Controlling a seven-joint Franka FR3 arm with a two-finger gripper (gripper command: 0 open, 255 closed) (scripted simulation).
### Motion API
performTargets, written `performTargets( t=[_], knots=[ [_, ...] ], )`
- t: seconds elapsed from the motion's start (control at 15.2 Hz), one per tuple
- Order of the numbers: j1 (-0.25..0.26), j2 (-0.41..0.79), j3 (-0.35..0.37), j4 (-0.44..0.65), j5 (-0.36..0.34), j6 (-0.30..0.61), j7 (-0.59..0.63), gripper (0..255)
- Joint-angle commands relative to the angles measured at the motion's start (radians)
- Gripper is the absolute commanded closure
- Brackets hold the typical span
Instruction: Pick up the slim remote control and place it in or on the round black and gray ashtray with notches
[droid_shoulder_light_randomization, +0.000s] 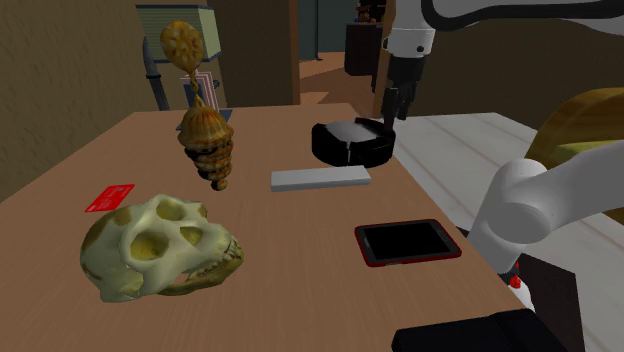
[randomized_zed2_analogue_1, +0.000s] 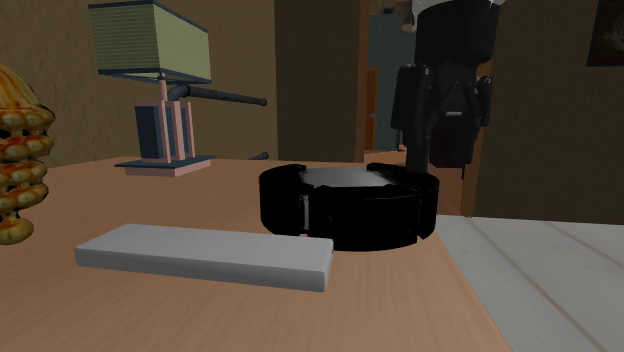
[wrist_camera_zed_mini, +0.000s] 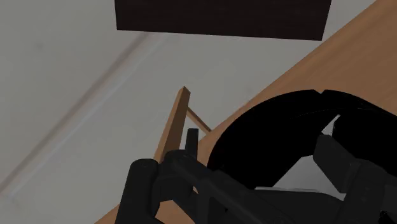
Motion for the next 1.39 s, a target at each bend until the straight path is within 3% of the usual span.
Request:
performTargets(
  t=[0.0, 0.66, 1.32],
  knots=[
    [0.0, 0.0, 0.0, 0.0, 0.0, 0.0, 0.0, 0],
    [0.143, 0.218, 0.134, 0.123, 0.084, 0.093, -0.052, 0],
    [0.261, 0.429, 0.274, 0.284, 0.122, 0.147, -0.101, 0]
  ],
)
